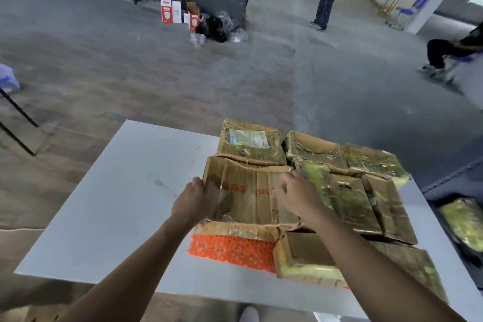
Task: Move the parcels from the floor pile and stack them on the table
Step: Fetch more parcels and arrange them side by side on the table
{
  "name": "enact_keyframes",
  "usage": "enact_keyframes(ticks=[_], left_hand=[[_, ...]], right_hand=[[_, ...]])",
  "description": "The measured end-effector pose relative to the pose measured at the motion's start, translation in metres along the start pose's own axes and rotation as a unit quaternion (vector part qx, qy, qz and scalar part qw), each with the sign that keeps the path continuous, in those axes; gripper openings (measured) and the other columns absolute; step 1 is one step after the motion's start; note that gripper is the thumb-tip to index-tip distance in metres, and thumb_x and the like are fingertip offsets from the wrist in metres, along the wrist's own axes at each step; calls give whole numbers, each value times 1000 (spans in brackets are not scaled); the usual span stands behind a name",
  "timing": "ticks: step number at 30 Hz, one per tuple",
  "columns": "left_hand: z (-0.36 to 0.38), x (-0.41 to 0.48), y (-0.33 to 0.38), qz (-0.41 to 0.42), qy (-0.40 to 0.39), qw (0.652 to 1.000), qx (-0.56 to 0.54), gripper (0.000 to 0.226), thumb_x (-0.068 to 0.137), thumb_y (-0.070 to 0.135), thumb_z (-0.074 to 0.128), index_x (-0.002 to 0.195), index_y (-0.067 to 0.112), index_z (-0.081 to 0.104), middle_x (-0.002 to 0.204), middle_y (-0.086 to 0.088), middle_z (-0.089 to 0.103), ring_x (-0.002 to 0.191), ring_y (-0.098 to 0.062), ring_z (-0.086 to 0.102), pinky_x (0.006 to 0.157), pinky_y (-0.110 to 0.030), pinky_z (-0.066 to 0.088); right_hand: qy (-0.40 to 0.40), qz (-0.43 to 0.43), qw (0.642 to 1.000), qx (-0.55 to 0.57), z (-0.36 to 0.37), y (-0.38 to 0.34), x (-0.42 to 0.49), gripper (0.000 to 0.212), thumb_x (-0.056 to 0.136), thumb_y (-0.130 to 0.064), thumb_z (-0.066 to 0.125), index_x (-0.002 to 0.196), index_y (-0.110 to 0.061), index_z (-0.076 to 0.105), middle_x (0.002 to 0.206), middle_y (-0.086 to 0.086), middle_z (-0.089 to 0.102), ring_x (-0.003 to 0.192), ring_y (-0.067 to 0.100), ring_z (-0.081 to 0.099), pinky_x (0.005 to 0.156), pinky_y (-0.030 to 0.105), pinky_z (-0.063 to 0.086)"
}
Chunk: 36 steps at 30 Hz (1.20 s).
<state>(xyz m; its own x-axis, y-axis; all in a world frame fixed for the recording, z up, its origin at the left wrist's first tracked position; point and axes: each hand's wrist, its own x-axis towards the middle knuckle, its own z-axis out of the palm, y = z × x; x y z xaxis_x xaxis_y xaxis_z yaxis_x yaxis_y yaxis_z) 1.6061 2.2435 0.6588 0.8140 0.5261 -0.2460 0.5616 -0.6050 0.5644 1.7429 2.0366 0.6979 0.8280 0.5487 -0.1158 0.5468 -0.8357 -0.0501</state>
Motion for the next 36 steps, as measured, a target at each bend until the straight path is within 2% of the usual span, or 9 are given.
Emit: enact_keyframes(ticks=[3,5,10,15,18,21,26,31,36], left_hand=[[2,26,5,-2,-1,1000,-8,30,98,32,32,106,10,51,114,-7,50,105,-29,53,83,-38,47],[1,41,15,-15,13,999,-47,39,97,39,38,125,12,47,126,-8,51,110,-29,54,88,-41,47],[1,84,50,-36,-1,999,-3,43,97,24,42,136,5,39,137,-18,47,123,-35,46,99,-43,38],[3,132,69,-84,-7,996,-25,38,95,30,48,123,4,49,123,-20,57,112,-37,54,93,-40,43],[8,149,72,-85,-23,996,-25,38,93,33,50,121,8,50,115,-15,62,96,-31,59,83,-37,46],[12,157,73,-77,-22,996,-43,39,95,32,49,127,10,46,114,-11,62,82,-24,57,73,-33,43],[18,164,70,-63,-19,995,-75,40,93,29,49,127,9,45,118,-13,60,100,-31,59,89,-46,49],[25,155,79,-75,-32,996,22,57,97,29,38,145,3,21,145,-22,34,133,-40,36,107,-59,31],[31,143,80,83,13,976,199,55,96,19,33,149,12,19,159,-12,11,146,-33,8,114,-59,17]], right_hand=[[1,3,1000,14,-3,12,26,27,99,-23,41,121,-17,56,120,2,54,105,17,53,88,33,47],[2,8,1000,24,-5,23,43,34,99,-25,42,130,-17,53,131,4,50,115,20,52,94,35,47],[-19,38,999,32,-2,59,80,48,101,-32,38,145,-15,39,149,8,38,136,25,38,110,44,37],[-83,78,992,51,2,88,120,71,97,-59,30,154,-18,18,162,9,11,147,33,17,113,58,28],[-112,90,988,63,4,91,135,71,97,-60,30,155,-22,16,164,4,1,149,33,9,113,64,21],[-118,77,988,56,6,92,143,64,98,-56,27,154,-26,18,163,2,6,148,33,10,113,64,20],[-136,55,989,28,11,98,143,64,97,-55,19,155,-29,14,164,2,5,147,34,10,114,61,22],[-104,65,992,39,11,91,133,59,101,-48,21,155,-25,14,163,6,9,148,31,12,116,56,19],[-65,69,993,76,8,85,102,53,103,-42,29,153,-25,25,161,5,17,148,26,17,119,46,20]])
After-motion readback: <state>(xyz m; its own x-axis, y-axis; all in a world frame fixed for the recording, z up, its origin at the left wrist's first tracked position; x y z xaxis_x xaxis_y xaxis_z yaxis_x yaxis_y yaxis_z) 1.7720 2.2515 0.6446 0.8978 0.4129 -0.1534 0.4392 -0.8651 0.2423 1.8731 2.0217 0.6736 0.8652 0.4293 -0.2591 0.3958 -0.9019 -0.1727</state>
